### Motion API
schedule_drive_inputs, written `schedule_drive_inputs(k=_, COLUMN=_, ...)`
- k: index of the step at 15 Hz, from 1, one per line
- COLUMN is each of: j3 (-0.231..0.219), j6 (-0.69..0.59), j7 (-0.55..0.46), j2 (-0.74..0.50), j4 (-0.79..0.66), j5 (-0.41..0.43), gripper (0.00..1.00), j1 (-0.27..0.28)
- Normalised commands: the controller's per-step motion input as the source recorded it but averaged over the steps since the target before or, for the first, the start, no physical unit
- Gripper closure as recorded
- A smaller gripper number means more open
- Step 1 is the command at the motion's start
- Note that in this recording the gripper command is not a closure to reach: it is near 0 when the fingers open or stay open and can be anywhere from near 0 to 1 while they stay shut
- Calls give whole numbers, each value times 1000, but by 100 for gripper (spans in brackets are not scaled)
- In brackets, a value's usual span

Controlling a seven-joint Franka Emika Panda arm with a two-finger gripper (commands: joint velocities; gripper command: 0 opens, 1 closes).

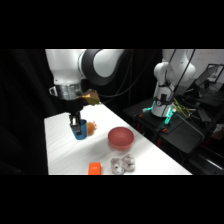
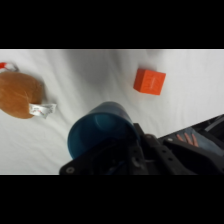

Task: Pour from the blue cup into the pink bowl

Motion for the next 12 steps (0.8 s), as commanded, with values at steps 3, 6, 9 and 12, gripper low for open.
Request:
schedule_drive_inputs(k=3, j3=-101, j6=307, j7=290, j2=294, j4=40, j5=-70, gripper=13, j1=101)
schedule_drive_inputs(k=6, j3=-127, j6=243, j7=270, j2=207, j4=-20, j5=-87, gripper=13, j1=135)
schedule_drive_inputs(k=9, j3=-106, j6=181, j7=203, j2=33, j4=-93, j5=-66, gripper=13, j1=129)
schedule_drive_inputs(k=12, j3=-97, j6=147, j7=155, j2=-95, j4=-147, j5=-56, gripper=13, j1=101)
